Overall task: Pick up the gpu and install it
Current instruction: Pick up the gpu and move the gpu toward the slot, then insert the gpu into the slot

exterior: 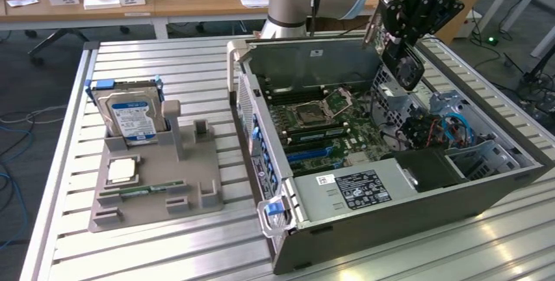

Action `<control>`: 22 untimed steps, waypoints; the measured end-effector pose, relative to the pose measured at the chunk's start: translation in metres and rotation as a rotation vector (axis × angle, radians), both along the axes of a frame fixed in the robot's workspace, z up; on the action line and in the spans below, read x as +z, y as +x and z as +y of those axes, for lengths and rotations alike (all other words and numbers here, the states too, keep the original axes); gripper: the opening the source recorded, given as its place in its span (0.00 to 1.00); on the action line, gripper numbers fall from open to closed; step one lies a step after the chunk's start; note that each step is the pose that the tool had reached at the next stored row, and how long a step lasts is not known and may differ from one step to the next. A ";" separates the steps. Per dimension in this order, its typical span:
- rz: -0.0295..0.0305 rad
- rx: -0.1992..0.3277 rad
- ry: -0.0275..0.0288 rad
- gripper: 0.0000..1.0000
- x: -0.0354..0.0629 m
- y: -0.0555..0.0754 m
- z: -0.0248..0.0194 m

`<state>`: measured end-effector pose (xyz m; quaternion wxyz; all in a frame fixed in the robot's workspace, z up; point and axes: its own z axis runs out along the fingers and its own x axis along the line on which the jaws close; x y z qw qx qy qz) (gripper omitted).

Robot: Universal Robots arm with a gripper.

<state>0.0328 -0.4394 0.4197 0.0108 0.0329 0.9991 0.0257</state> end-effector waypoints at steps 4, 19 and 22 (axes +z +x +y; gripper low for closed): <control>0.0000 0.000 0.0000 0.26 0.0000 0.000 0.0000; 0.0000 0.000 0.0000 0.26 0.0000 0.006 0.0000; 0.0000 0.000 0.0000 0.26 0.0000 0.006 0.0000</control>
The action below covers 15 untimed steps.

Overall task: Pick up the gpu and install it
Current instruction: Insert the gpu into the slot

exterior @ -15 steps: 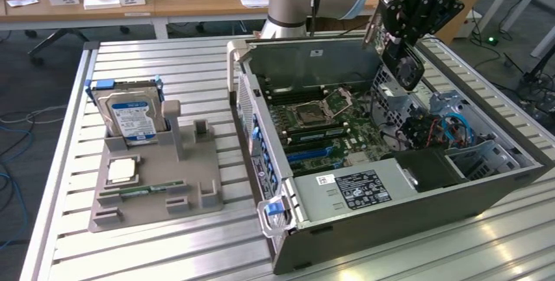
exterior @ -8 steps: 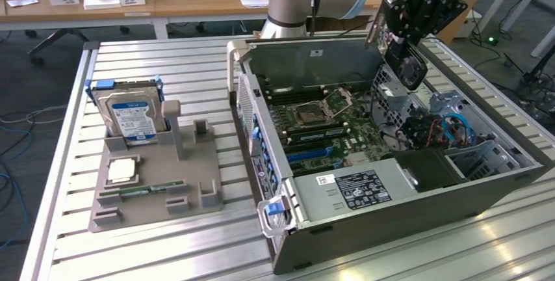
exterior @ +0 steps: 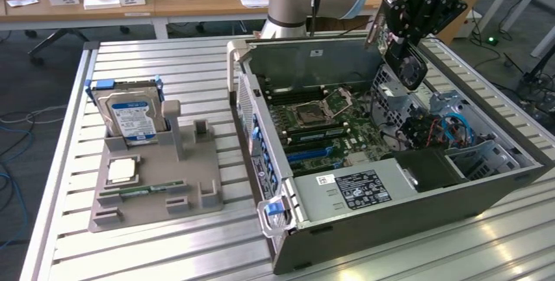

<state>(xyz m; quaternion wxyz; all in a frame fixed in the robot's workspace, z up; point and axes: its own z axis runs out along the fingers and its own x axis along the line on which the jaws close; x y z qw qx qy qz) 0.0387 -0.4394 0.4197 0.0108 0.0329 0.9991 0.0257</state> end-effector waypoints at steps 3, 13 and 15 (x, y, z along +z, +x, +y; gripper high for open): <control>0.0000 0.000 0.0000 0.26 0.0000 0.000 0.0000; 0.0000 0.039 -0.0001 0.26 0.0000 0.000 0.0000; 0.0000 0.055 0.0001 0.26 0.0000 0.000 0.0000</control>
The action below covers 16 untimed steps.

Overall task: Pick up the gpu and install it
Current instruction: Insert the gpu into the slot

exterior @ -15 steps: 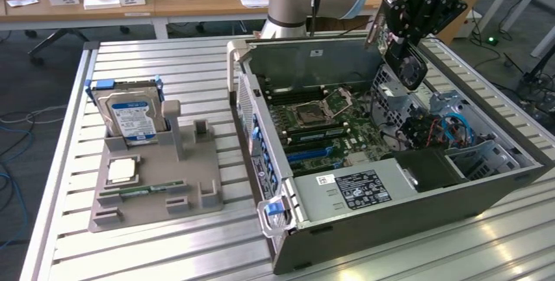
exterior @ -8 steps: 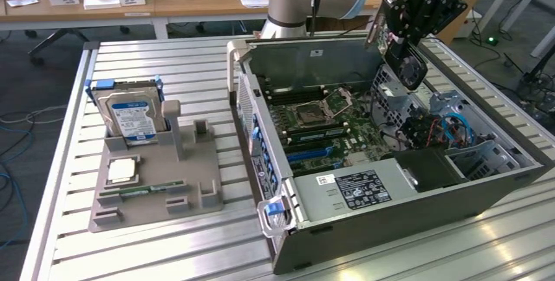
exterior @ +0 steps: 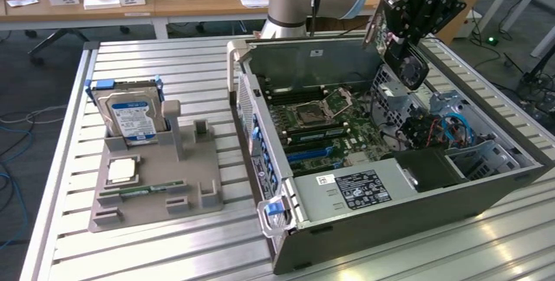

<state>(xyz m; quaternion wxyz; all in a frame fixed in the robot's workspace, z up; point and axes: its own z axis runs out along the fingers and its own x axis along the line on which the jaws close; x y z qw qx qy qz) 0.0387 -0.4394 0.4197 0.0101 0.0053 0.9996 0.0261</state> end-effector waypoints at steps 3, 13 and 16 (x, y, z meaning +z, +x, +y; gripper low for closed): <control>0.0000 0.030 0.0000 0.26 0.0000 0.000 0.0000; 0.0000 0.149 0.0000 0.26 -0.0001 0.000 0.0000; 0.0000 0.185 -0.0001 0.26 -0.0001 0.000 0.0000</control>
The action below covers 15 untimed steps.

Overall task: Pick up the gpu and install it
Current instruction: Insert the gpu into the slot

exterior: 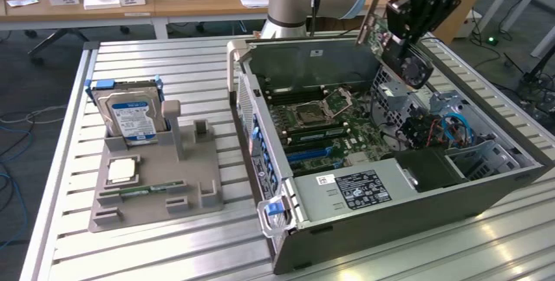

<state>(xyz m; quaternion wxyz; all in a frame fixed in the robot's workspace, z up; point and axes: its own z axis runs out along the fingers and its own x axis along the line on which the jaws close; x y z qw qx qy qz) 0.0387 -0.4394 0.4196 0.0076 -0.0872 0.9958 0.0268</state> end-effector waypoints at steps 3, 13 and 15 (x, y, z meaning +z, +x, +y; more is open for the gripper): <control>0.0000 0.037 0.0000 0.26 -0.0001 0.000 0.0000; 0.0000 0.176 -0.0001 0.26 -0.0002 0.000 0.0000; 0.0000 0.206 -0.0001 0.26 -0.0002 0.000 0.0000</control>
